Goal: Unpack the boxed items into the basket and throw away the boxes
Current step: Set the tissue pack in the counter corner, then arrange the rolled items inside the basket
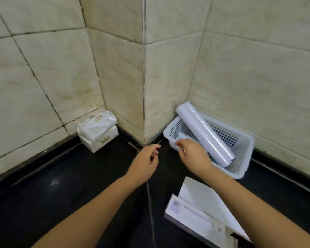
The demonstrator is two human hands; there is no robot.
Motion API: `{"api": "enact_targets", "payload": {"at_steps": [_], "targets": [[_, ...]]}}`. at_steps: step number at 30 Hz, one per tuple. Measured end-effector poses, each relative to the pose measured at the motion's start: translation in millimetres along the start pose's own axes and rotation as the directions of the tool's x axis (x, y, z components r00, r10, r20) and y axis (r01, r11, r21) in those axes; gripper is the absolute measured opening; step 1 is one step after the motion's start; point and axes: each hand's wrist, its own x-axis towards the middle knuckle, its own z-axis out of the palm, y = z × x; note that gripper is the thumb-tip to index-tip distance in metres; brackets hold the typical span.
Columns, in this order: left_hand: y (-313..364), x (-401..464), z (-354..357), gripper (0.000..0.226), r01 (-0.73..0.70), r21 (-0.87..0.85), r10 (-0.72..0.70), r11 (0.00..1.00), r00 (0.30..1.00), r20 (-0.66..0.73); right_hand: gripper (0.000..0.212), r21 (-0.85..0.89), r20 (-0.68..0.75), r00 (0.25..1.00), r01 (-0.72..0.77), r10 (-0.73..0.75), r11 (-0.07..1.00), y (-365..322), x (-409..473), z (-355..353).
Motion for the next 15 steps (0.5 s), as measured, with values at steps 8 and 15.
{"api": "enact_targets", "payload": {"at_steps": [8, 15], "targets": [[43, 73, 67, 0.023, -0.089, 0.087, 0.079, 0.992, 0.990, 0.119, 0.044, 0.208, 0.285, 0.934, -0.280, 0.216, 0.937, 98, 33, 2], [24, 141, 92, 0.029, 0.005, 0.318, -0.116, 0.948, 0.936, 0.333, 0.042, -0.046, 0.327, 0.928, -0.174, 0.179, 0.984, 131, 69, 36]]}}
